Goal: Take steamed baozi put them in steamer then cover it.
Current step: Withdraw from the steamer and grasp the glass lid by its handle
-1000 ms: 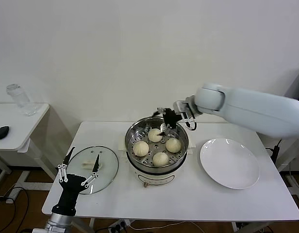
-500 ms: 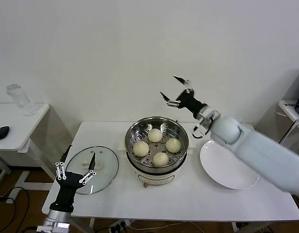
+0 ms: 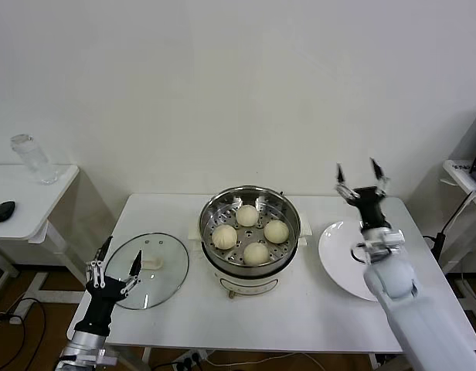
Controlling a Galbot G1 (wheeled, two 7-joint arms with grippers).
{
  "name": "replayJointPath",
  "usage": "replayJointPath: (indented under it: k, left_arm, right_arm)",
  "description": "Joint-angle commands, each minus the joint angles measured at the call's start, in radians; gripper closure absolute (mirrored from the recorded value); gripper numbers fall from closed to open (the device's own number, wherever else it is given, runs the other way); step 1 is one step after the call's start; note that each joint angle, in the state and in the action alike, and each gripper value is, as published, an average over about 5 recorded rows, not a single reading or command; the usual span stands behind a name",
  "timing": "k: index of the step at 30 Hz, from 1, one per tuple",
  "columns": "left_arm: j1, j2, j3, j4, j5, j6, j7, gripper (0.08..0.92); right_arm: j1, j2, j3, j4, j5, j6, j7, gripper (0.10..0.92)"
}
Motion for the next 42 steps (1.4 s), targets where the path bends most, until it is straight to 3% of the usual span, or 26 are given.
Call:
replayJointPath:
  k: [1,11,21,42]
  left_arm:
    - [-0.053,0.000,0.010,0.252,0.288,-0.030,-0.072,0.177]
    - [-0.115,-0.035,0.057,0.409,0.510,0.075,-0.181,0.177]
    - [-0.170,-0.038,0.079,0.426,0.507,0.168,-0.153,0.177]
    - [-0.308,-0.048,0.132,0.474,0.493,0.223,-0.114,0.177]
  right_arm:
    - [-0.353,0.159,0.268,0.024,-0.048,0.076,-0.001,0.203]
    - [-0.359,0.225,0.225,0.058,-0.100,0.052,-0.022,0.203]
    - [-0.349,0.253,0.204,0.058,-0.114,0.036,-0.044,0.203]
    - [-0.349,0.275,0.186,0.022,-0.142,0.035,-0.068,0.203]
